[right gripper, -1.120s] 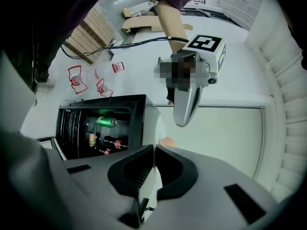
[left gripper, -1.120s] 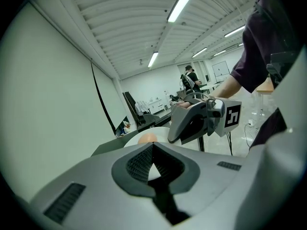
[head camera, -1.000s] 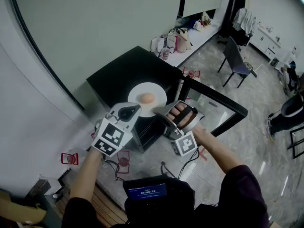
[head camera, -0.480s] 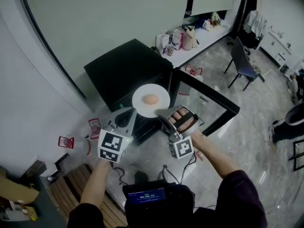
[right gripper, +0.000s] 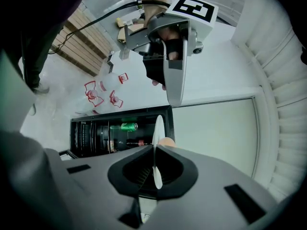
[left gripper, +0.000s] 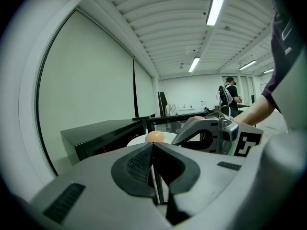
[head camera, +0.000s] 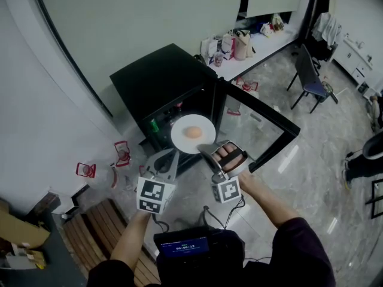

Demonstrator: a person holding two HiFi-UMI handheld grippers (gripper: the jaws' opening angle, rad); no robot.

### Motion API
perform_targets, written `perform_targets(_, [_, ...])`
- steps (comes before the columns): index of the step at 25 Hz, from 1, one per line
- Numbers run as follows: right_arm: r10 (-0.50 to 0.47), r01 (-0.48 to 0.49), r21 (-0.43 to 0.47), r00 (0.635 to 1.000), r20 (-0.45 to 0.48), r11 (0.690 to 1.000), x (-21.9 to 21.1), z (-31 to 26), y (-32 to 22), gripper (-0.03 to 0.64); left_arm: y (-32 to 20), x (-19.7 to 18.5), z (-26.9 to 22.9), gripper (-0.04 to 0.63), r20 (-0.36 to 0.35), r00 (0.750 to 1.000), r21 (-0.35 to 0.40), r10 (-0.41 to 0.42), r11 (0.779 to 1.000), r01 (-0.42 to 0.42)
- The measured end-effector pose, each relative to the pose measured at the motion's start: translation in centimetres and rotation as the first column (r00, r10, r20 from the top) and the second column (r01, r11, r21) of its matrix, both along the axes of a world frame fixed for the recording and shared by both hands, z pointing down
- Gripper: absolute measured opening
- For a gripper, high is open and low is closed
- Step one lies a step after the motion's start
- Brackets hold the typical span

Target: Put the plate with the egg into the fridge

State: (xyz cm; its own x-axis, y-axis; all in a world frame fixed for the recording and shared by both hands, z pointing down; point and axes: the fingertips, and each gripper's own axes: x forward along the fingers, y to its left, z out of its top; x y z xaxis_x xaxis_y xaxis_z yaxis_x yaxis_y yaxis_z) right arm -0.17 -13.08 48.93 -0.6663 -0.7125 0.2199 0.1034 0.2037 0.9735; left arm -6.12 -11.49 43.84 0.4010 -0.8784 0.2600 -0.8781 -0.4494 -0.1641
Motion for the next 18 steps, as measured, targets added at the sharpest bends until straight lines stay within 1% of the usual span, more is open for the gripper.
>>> perform_targets(3, [0.005, -0.005, 0.01, 1.0, -0.001, 1.0, -0.4, 0.5, 0.7, 0.023, 0.7, -0.4, 0.0, 0.009, -0.013, 1.0, 0.013, 0.0, 1.0, 0.001])
perform_targets(9, [0.014, -0.014, 0.005, 1.0, -0.007, 1.0, -2.5, 1.3, 1.5, 0.023, 2.2, -3.0, 0.4, 0.009, -0.031, 0.999, 0.016, -0.016, 1.0, 0.016])
perform_targets(13, [0.024, -0.025, -0.002, 1.0, -0.016, 1.0, -3.6, 2.4, 1.5, 0.023, 2.7, -3.9, 1.7, 0.009, -0.046, 0.999, -0.003, -0.013, 1.0, 0.013])
perform_targets(18, [0.038, -0.039, -0.019, 0.999, -0.033, 0.999, -4.9, 4.8, 0.4, 0.023, 2.1, -3.9, 4.4, 0.009, -0.068, 0.998, -0.031, -0.013, 0.999, 0.01])
